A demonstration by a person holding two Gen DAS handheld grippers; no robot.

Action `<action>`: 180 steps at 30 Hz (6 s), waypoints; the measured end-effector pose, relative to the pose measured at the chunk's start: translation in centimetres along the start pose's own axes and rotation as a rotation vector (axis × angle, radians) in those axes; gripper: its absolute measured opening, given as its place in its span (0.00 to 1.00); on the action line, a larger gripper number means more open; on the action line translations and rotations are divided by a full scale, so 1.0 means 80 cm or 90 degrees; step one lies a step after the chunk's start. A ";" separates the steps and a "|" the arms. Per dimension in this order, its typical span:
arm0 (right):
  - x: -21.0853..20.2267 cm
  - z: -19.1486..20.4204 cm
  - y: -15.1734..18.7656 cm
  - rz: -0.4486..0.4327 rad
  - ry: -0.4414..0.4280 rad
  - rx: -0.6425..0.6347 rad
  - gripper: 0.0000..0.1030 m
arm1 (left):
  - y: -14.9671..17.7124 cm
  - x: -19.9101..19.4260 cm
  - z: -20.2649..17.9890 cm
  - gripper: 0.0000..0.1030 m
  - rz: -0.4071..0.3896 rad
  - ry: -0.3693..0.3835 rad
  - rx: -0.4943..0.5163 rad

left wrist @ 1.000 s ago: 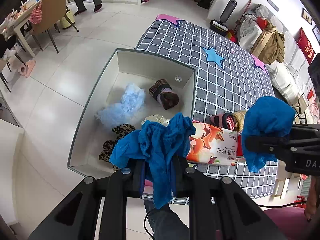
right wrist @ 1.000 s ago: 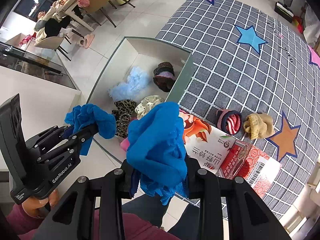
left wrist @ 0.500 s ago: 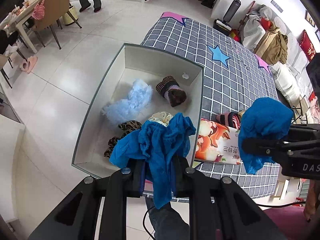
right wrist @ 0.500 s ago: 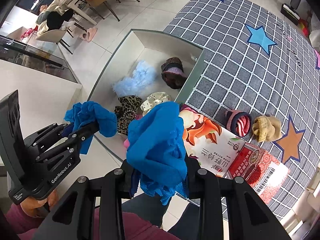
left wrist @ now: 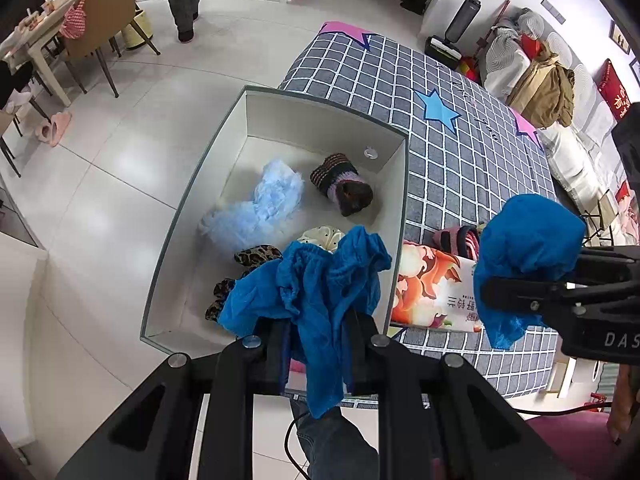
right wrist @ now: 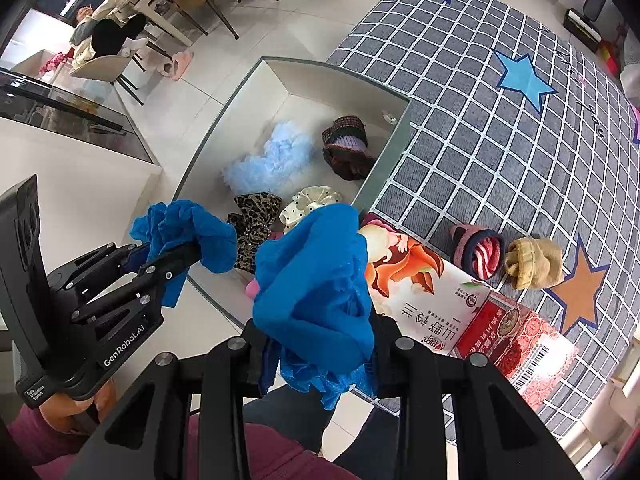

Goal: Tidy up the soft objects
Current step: 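Carry both blue cloths over the white box with both tools, then open both tools to drop the blue cloths into the box, then grasp the pink knitted hat with the left tool while the right tool grasps the tan sock, then carry the pink hat and tan sock over the white box with both tools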

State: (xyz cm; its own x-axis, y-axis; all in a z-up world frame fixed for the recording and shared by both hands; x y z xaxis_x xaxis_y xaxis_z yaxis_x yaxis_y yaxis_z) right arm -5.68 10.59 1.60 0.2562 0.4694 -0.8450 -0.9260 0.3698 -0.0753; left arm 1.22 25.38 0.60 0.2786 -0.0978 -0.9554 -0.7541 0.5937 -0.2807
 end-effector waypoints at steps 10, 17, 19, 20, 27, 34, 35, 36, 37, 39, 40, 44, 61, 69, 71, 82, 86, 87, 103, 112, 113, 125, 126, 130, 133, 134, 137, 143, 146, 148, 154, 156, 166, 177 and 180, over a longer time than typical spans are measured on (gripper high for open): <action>0.003 0.000 -0.008 0.006 0.005 -0.003 0.33 | -0.011 0.005 0.002 0.21 0.003 0.005 -0.004; 0.000 0.004 -0.020 0.002 0.011 -0.009 0.33 | -0.019 0.007 0.004 0.21 0.000 0.008 -0.007; 0.001 0.005 -0.022 0.002 0.010 -0.009 0.33 | -0.019 0.008 0.007 0.21 0.000 0.006 -0.008; 0.001 0.005 -0.022 0.002 0.010 -0.009 0.33 | -0.020 0.008 0.008 0.21 0.000 0.006 -0.009; 0.003 0.007 -0.025 0.002 0.009 -0.008 0.33 | -0.022 0.012 0.013 0.21 0.006 0.005 -0.013; 0.005 0.006 -0.034 -0.002 0.005 -0.002 0.33 | -0.027 0.014 0.013 0.21 0.006 0.002 -0.007; 0.004 0.005 -0.035 -0.004 0.004 -0.002 0.33 | -0.028 0.013 0.013 0.21 0.004 0.003 -0.007; 0.002 0.005 -0.038 -0.007 0.006 -0.003 0.33 | -0.030 0.013 0.013 0.21 0.002 0.002 -0.007; 0.001 0.006 -0.043 -0.011 0.007 -0.005 0.33 | -0.032 0.013 0.014 0.21 0.000 0.000 -0.006; -0.001 0.007 -0.049 -0.016 0.006 -0.005 0.33 | -0.037 0.013 0.015 0.21 -0.006 -0.004 -0.007; -0.001 0.008 -0.052 -0.019 0.007 -0.007 0.33 | -0.038 0.015 0.015 0.21 -0.005 -0.005 -0.008; 0.006 0.011 -0.064 -0.020 0.001 0.003 0.33 | -0.039 0.027 0.016 0.21 0.010 -0.009 -0.005; 0.033 0.031 -0.084 -0.001 -0.008 -0.013 0.34 | -0.029 0.048 0.010 0.31 0.044 -0.029 0.018; 0.029 0.023 -0.091 -0.007 -0.016 0.014 1.00 | -0.028 0.053 0.019 0.87 0.042 -0.016 -0.025; 0.019 0.010 -0.088 -0.005 -0.027 0.047 1.00 | -0.027 0.053 0.020 0.87 0.051 0.009 -0.038; -0.134 -0.184 -0.018 -0.047 -0.007 0.266 1.00 | -0.099 0.010 -0.102 0.88 -0.010 0.094 0.109; -0.124 -0.284 0.003 -0.019 0.037 0.345 0.99 | -0.121 0.023 -0.186 0.88 0.012 0.075 0.209; -0.107 -0.310 0.006 -0.001 0.032 0.360 1.00 | -0.123 0.031 -0.201 0.88 0.023 0.072 0.225; 0.037 -0.421 -0.003 0.066 0.106 0.303 0.99 | -0.132 0.156 -0.320 0.88 0.172 -0.033 0.374; -0.019 -0.481 0.057 -0.027 0.049 0.390 1.00 | -0.117 0.214 -0.355 0.88 0.292 0.017 0.393; -0.020 -0.477 0.055 -0.035 0.046 0.378 1.00 | -0.115 0.221 -0.357 0.88 0.306 0.020 0.391; 0.021 -0.416 0.030 -0.021 0.158 0.290 1.00 | -0.076 0.267 -0.396 0.88 0.344 -0.093 0.457; 0.023 -0.417 0.034 -0.015 0.153 0.293 1.00 | -0.074 0.267 -0.400 0.88 0.345 -0.099 0.465; 0.009 -0.438 0.031 -0.030 0.146 0.296 0.85 | -0.066 0.255 -0.416 0.46 0.303 -0.110 0.493; -0.005 -0.425 0.030 -0.039 0.145 0.260 0.55 | -0.065 0.234 -0.418 0.31 0.276 -0.067 0.467; -0.008 -0.421 0.028 -0.042 0.139 0.252 0.39 | -0.070 0.225 -0.415 0.31 0.245 -0.077 0.454; -0.023 -0.416 0.027 -0.063 0.102 0.271 0.30 | -0.086 0.181 -0.398 0.31 0.158 -0.081 0.394; -0.100 -0.382 0.042 -0.146 0.071 0.282 0.30 | -0.094 0.076 -0.345 0.31 0.045 -0.034 0.306; -0.141 -0.360 0.056 -0.185 0.057 0.288 0.30 | -0.106 0.037 -0.309 0.31 0.010 -0.019 0.294; -0.163 -0.342 0.067 -0.207 0.051 0.288 0.30 | -0.104 0.012 -0.284 0.31 -0.009 -0.016 0.286; -0.180 -0.287 0.087 -0.228 0.035 0.276 0.30 | -0.083 -0.025 -0.235 0.31 -0.043 -0.020 0.255; -0.177 -0.263 0.088 -0.233 0.020 0.270 0.30 | -0.081 -0.033 -0.221 0.31 -0.052 -0.018 0.238; -0.157 -0.162 0.057 -0.193 -0.014 0.159 0.30 | -0.073 -0.049 -0.176 0.31 -0.063 -0.005 0.178; -0.112 -0.096 0.039 -0.125 -0.008 0.071 0.30 | -0.070 -0.051 -0.126 0.31 -0.070 -0.006 0.098; -0.104 -0.088 0.036 -0.113 -0.010 0.064 0.30 | -0.064 -0.049 -0.111 0.31 -0.065 -0.011 0.079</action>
State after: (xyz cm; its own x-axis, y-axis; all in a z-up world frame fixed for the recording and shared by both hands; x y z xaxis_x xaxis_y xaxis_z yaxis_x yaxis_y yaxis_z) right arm -12.41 2.09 4.71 0.4183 0.4014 -0.8148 -0.8336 0.5258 -0.1689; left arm -1.32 15.65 4.99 0.3610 -0.1500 -0.9204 -0.6424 0.6755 -0.3620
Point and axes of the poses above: each gripper's, at about its wrist camera, not at the fingertips, and x roughly the way its jaws point, z to its left, y to its underside, the point moved 2 cm from there along x, roughly the way its jaws point, and after that the axes turned 15 degrees about -y, right-handed, at the moved point
